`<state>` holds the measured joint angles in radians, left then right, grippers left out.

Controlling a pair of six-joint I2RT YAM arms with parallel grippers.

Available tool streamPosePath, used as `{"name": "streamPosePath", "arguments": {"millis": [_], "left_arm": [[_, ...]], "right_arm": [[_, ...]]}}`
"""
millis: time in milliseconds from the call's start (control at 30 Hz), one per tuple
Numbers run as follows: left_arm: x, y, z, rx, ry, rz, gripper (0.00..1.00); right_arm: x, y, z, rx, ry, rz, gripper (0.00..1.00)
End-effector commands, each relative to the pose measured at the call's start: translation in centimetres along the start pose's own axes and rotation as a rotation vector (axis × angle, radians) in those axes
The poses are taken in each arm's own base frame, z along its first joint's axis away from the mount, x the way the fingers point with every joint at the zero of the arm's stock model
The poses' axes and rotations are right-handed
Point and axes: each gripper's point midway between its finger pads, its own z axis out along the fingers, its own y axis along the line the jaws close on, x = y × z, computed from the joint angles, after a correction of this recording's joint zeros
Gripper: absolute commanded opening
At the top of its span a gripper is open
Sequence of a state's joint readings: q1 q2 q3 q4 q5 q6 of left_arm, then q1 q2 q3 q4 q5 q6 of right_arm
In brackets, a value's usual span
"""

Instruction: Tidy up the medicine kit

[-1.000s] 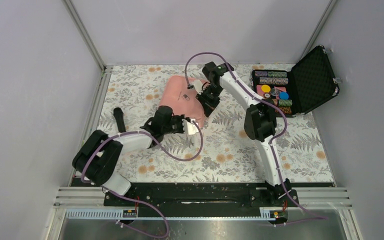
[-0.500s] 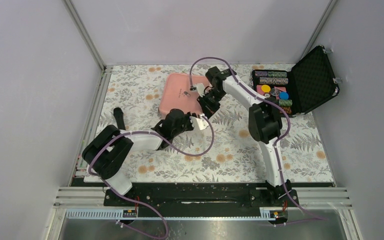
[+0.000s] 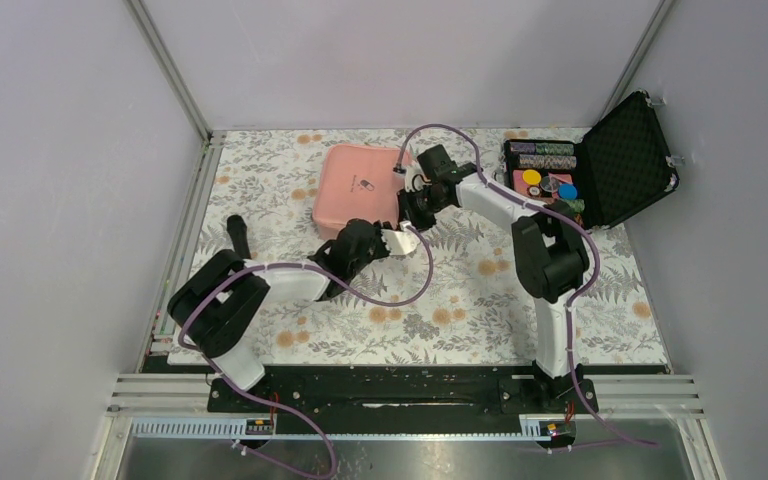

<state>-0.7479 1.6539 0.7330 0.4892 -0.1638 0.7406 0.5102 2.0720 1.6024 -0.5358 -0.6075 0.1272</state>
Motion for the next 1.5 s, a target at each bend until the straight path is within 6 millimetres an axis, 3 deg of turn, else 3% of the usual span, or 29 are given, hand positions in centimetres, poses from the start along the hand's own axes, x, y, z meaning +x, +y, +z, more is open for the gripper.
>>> {"name": "streamPosePath", "arguments": {"millis": [0, 100, 167, 233, 333, 433, 500, 533, 567, 633, 733, 767, 833, 967, 1100, 1200, 1333, 1467], "left_arm": [[-4.4, 2.3, -1.5, -0.016, -0.116, -0.083, 0.20], [-3.2, 3.6, -2.7, 0.055, -0.071, -0.173, 0.46], [-4.3, 5.2, -3.3, 0.170, -0.104, -0.299, 0.55], [-4.9, 7.0, -4.6, 0.328, -0.157, -0.436, 0.72], [-6.6, 9.9, -5.0, 0.404, -0.234, -0.538, 0.77], [-5.5, 14.8, -1.8, 0.215, -0.201, -0.561, 0.81], [-3.5, 18.1, 1.9, 0.080, -0.142, -0.631, 0.81], [-3.2, 20.4, 2.6, 0.013, -0.136, -0.689, 0.81], [-1.7, 21.6, 5.0, -0.022, -0.114, -0.757, 0.81], [-0.8, 24.6, 8.0, -0.077, -0.140, -0.816, 0.81], [0.8, 27.0, 12.6, -0.098, -0.132, -0.863, 0.82], [1.9, 26.7, 14.1, -0.085, -0.104, -0.893, 0.83], [1.8, 28.9, 15.5, -0.098, -0.132, -0.952, 0.86], [4.3, 27.9, 16.7, -0.057, -0.127, -1.027, 0.88], [5.3, 24.5, 15.1, 0.100, -0.080, -1.049, 0.84], [5.6, 22.5, 11.7, 0.219, -0.078, -1.137, 0.70], [6.1, 18.9, 5.3, 0.329, -0.096, -1.199, 0.58], [7.1, 14.2, -1.7, 0.406, 0.016, -1.238, 0.56]], "right_arm": [[-2.5, 6.4, -1.1, -0.126, -0.109, -0.060, 0.00], [-2.8, 2.7, -2.2, -0.034, -0.120, -0.007, 0.00], [-3.3, 0.4, -3.1, 0.020, -0.123, 0.009, 0.00], [-4.1, -2.0, -4.2, 0.096, -0.123, -0.019, 0.00], [-5.8, -4.4, -5.5, 0.192, -0.098, -0.101, 0.00], [-7.7, -6.2, -5.9, 0.264, -0.068, -0.196, 0.00], [-9.2, -7.3, -5.9, 0.311, -0.070, -0.245, 0.00], [-9.7, -8.0, -5.6, 0.335, -0.074, -0.275, 0.00], [-10.3, -8.4, -5.6, 0.355, -0.081, -0.303, 0.00], [-10.9, -9.2, -5.6, 0.385, -0.081, -0.329, 0.00], [-10.8, -9.4, -5.6, 0.392, -0.074, -0.339, 0.00], [-10.6, -9.3, -5.6, 0.389, -0.072, -0.337, 0.00], [-10.4, -9.1, -5.8, 0.388, -0.068, -0.339, 0.00], [-9.9, -9.4, -6.2, 0.405, -0.054, -0.357, 0.00], [-10.2, -9.8, -6.0, 0.415, -0.053, -0.368, 0.00], [-10.9, -10.3, -5.6, 0.428, -0.058, -0.372, 0.00], [-12.6, -10.7, -5.4, 0.448, -0.091, -0.414, 0.00], [-14.2, -10.3, -5.1, 0.458, -0.122, -0.473, 0.00]]}}
